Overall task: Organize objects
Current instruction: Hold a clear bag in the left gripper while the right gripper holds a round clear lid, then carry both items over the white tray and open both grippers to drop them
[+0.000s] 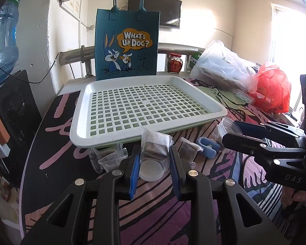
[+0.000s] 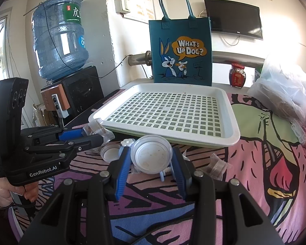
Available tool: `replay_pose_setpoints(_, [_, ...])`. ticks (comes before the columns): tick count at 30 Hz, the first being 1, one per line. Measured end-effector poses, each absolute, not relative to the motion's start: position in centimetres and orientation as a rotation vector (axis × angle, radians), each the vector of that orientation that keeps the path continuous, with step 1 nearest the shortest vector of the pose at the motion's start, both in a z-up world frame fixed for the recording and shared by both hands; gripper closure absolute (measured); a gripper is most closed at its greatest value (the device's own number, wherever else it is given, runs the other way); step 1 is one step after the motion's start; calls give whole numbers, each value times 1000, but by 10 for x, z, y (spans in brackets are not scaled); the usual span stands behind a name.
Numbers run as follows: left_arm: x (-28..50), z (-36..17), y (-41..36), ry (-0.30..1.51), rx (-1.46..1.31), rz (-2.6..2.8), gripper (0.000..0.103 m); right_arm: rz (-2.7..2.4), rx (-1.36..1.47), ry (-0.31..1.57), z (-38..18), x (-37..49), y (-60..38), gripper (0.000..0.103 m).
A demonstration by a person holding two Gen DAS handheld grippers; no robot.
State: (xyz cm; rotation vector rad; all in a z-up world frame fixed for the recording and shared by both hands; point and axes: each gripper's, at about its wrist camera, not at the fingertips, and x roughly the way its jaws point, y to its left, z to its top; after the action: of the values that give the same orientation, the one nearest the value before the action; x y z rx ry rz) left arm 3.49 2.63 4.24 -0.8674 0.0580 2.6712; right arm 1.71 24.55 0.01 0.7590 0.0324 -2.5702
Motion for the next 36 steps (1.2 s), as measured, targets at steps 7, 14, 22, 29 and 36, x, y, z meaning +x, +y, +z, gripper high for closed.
replay_pose_setpoints(7, [35, 43, 26, 58, -867, 2671, 77, -2570, 759, 33, 0, 17, 245, 64])
replay_pose_setpoints(14, [34, 42, 26, 59, -870, 2671, 77, -2570, 760, 32, 1, 18, 244, 64])
replay_pose_setpoints(22, [32, 40, 22, 22, -917, 2648, 77, -2570, 785, 38, 7, 14, 246, 64])
replay_pose_setpoints(29, [20, 65, 1, -14, -911, 2653, 77, -2623, 638, 50, 59, 9, 264, 64])
replay_pose_setpoints(36, [-36, 82, -4, 2, -946, 2652, 77, -2566, 752, 17, 62, -55, 266, 64])
